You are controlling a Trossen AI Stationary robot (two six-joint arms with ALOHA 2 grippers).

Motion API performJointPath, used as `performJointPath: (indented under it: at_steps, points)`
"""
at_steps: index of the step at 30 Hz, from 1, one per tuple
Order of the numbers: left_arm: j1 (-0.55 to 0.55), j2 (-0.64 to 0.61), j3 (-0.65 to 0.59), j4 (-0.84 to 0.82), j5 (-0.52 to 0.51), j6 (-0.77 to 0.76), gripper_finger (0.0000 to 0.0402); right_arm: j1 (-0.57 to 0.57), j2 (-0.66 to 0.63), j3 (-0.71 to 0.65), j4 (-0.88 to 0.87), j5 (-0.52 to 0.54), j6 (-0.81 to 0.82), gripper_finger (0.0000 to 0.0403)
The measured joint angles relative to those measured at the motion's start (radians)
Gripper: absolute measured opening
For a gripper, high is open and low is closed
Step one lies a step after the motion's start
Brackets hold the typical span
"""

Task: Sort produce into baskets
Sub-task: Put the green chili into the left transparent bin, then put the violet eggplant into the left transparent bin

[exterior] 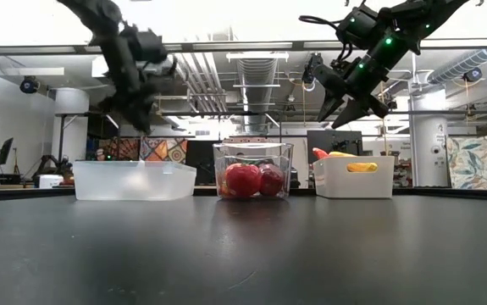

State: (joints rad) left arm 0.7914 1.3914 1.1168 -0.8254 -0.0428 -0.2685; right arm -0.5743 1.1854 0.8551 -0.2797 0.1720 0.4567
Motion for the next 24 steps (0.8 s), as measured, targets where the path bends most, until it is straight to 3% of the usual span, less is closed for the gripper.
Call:
performJointPath:
  at_steps: [3,7,13,19,24]
  points:
    - [0.075,0.061,0.000,-0.002,0.027,0.042,0.0009,0.000,0.000,0.000,-0.001,-0.001,0.016,0.0203]
    - [0.097,0.124,0.000,-0.001,0.053,0.075,0.0014,0.000,0.000,0.000,-0.001,-0.007,0.018,0.0203]
    - [0.097,0.170,0.000,0.009,0.022,0.077,0.0059,0.000,0.000,0.000,-0.001,-0.009,0.022,0.0203]
    - [0.096,0.149,0.000,0.017,0.018,0.077,0.0106,0.000,0.000,0.000,-0.001,-0.016,0.026,0.0203]
    - [0.080,0.073,0.000,-0.030,0.064,0.046,0.0123,0.000,0.000,0.000,-0.001,-0.021,0.033,0.0203]
